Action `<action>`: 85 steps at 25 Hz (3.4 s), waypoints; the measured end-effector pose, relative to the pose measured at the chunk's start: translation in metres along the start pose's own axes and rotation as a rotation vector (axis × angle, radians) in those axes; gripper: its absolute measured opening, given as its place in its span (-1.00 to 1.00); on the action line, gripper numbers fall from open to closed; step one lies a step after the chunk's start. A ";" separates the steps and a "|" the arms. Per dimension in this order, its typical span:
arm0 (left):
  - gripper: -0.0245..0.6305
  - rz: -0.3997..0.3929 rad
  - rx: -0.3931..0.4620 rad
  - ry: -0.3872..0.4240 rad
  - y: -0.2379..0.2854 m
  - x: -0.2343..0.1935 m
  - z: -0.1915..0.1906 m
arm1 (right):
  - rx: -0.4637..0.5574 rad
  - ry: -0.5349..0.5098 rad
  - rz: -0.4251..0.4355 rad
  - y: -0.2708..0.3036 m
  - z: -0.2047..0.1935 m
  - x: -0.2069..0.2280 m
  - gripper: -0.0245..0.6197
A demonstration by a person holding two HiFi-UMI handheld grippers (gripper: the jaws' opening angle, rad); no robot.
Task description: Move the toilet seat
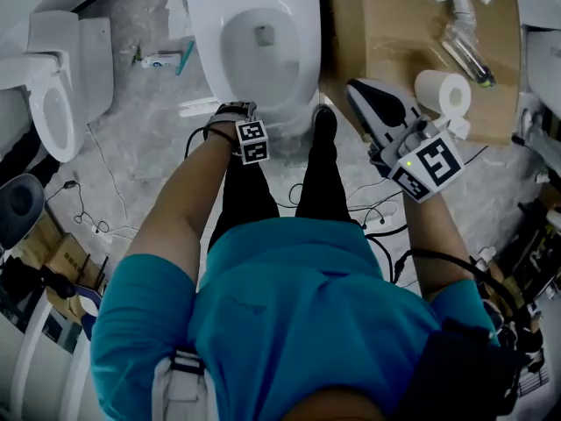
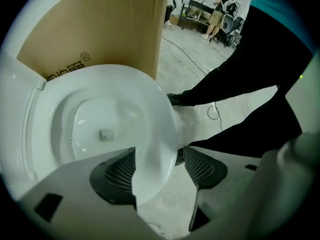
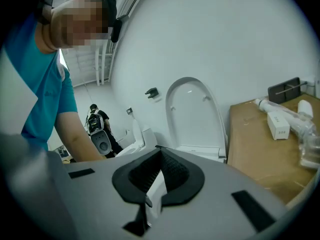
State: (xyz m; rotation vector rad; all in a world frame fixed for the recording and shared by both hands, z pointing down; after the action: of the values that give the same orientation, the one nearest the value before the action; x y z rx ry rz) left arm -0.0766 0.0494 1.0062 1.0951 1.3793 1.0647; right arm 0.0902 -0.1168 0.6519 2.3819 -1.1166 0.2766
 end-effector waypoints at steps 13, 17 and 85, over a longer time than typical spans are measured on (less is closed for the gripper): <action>-0.05 -0.082 -0.147 0.128 0.048 -0.001 -0.001 | -0.024 0.065 -0.020 -0.015 -0.034 0.015 -0.93; -0.06 -0.093 -0.137 0.153 0.045 0.002 0.000 | -0.023 0.066 -0.022 -0.016 -0.032 0.014 -0.93; -0.19 0.241 0.220 0.040 -0.200 -0.010 0.012 | 0.153 -0.130 -0.036 -0.033 0.175 -0.045 -0.93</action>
State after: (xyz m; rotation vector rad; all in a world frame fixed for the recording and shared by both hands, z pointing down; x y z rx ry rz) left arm -0.0771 0.0016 0.8115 1.4369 1.4467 1.1297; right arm 0.0819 -0.1586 0.4727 2.5844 -1.1457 0.2033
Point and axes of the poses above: the fingertips, and each gripper's own axes: y forward along the fingers, x to its right, z out of its top, the point moved 1 cm from there along -y, backward along the fingers, and after that the axes turned 3 degrees about -z, right-handed, at the moved point
